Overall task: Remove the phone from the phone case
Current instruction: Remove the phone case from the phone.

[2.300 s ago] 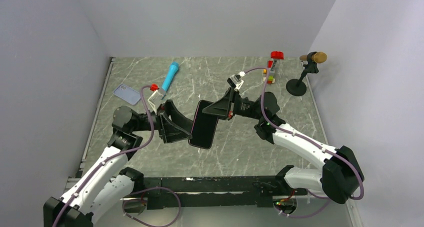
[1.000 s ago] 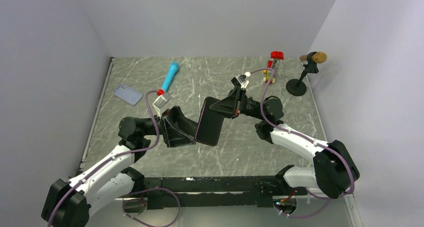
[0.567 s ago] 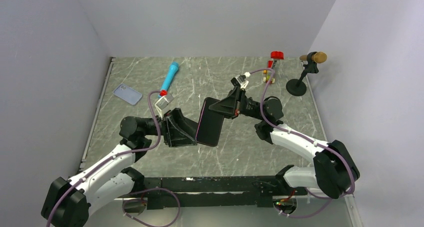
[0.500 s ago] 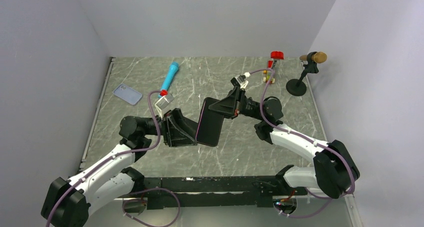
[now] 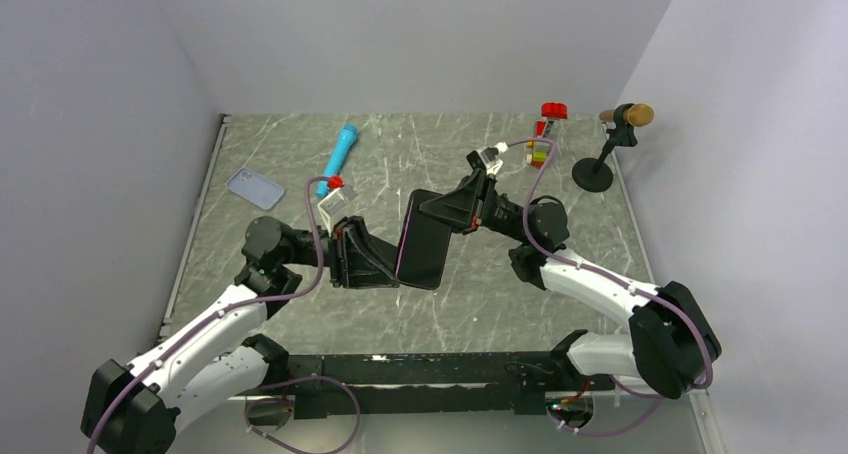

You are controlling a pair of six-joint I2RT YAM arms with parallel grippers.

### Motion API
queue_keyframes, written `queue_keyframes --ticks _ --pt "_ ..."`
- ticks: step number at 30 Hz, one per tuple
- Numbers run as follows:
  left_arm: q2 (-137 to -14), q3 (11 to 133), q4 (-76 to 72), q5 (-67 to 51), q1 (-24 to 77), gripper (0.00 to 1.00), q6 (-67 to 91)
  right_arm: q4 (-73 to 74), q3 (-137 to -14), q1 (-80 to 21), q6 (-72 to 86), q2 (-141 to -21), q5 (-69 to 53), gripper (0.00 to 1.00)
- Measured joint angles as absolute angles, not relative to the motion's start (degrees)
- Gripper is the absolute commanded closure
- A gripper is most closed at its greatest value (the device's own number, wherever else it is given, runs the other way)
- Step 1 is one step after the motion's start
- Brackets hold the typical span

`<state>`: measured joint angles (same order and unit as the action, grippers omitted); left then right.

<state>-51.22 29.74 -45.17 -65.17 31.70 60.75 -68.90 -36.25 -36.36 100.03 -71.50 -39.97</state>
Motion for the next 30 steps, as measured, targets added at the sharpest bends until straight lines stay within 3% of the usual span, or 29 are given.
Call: queue_keyframes --ticks 8,17,24,26,28,30 --pt "-49.6 35.4 -24.3 -63.1 31.9 0.53 53.3 -60.8 -38.3 -38.0 93.3 -69.1 -36.0 1.00" --pt "-50.6 35.8 -15.3 -57.2 34.5 0.57 52.8 -52.7 -41.4 -39.9 83.8 -68.8 -33.5 1.00" --pt "-52.9 36.4 -14.9 -52.6 35.0 0.64 53.2 -44.4 -41.6 -40.8 77.1 -66.5 -29.6 1.00" --pt "-53.7 36.4 -15.3 -51.5 35.4 0.74 53.2 -42.8 -41.6 -40.9 76.0 -66.0 -28.5 1.00" --pt "-54.8 36.7 -15.6 -50.6 36.2 0.98 53.2 -41.1 -41.6 -40.9 74.7 -65.7 -27.3 1.00" --pt "-55.8 37.0 -15.2 -49.6 37.0 1.00 52.1 -38.7 -41.6 -40.9 73.3 -65.5 -25.8 1.00"
